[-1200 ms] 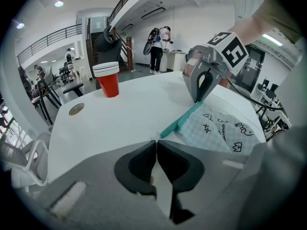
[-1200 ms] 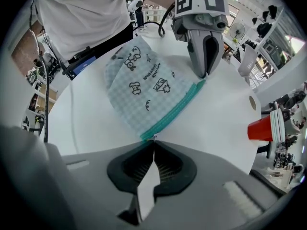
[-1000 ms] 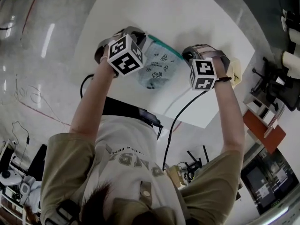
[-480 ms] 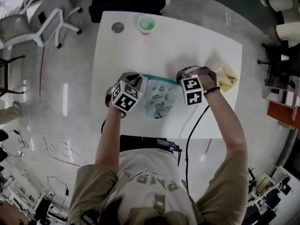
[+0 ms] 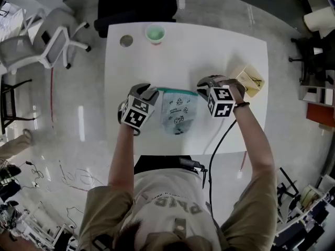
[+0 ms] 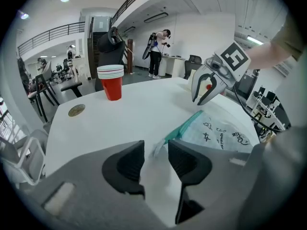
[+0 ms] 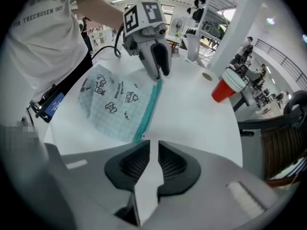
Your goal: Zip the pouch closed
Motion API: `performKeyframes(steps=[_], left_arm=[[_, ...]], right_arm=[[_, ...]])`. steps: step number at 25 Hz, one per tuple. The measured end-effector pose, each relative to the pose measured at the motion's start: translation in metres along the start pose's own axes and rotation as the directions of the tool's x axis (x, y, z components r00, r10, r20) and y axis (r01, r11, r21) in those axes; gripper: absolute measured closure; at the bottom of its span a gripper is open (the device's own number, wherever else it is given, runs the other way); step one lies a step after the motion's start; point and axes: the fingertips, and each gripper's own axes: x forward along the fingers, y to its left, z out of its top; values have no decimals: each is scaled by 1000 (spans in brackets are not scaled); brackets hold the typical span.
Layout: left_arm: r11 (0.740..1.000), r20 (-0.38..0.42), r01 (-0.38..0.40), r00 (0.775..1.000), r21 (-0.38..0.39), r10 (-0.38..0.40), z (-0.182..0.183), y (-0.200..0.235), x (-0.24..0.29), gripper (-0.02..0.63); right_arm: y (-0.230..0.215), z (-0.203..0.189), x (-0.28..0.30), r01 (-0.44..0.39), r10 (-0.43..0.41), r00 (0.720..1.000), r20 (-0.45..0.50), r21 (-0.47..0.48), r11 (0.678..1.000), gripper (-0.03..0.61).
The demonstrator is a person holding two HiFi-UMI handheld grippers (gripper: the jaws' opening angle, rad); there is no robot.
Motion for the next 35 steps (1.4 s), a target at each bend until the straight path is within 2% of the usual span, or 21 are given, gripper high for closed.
performKeyframes(steps=[2,4,6,8,10,13,15,17,22,24,26,27,29,32,35], left_arm=[[1000,18,-5,1000,-12,5,4,3,-6,448],[1000,36,-16,999,-21,16,11,7,-16,448],[999,70,-23,997,-38,25,17,9,-24,448],[997,119,-36,992,-65,43,26,11,-34,448],[994,176,-67,981,-87,81,38,14,-46,449],[987,257,-106,957,-117,133,57,15,-68,449],[984,302,-127,940,-122,159,68,14,-83,449],[981,348,-152,919,-119,184,81,12,-99,449],[972,455,-194,860,-130,232,112,-2,-135,471],[965,504,-228,824,-127,261,124,-8,-154,490],[955,557,-274,779,-113,290,137,-14,-173,556],[949,579,-297,758,-105,301,143,-16,-180,563],[939,612,-332,724,-95,318,154,-20,-194,593],[929,652,-356,681,-102,333,166,-24,-212,598],[921,685,-371,641,-118,346,174,-27,-226,600]], right_arm=[[-8,4,-10,73,-75,997,35,45,996,525],[-18,11,-24,178,-185,980,71,90,980,525],[-28,17,-41,290,-308,946,106,159,944,525],[-36,25,-60,382,-430,892,142,271,883,525],[-43,31,-83,443,-549,818,170,422,791,525],[-46,36,-123,475,-711,684,163,640,604,525],[-45,42,-152,487,-793,591,145,720,494,525],[-40,46,-177,494,-850,513,120,768,407,525],[-23,46,-221,388,-923,382,37,901,197,526],[-15,45,-239,344,-946,323,-19,934,98,528],[-10,46,-257,325,-961,270,-66,945,27,535],[-8,49,-265,327,-965,250,-77,945,9,547],[-6,56,-277,340,-972,219,-80,940,-1,566],[-6,66,-291,367,-980,181,-77,930,-5,577],[-3,77,-300,394,-986,156,-56,919,10,577]])
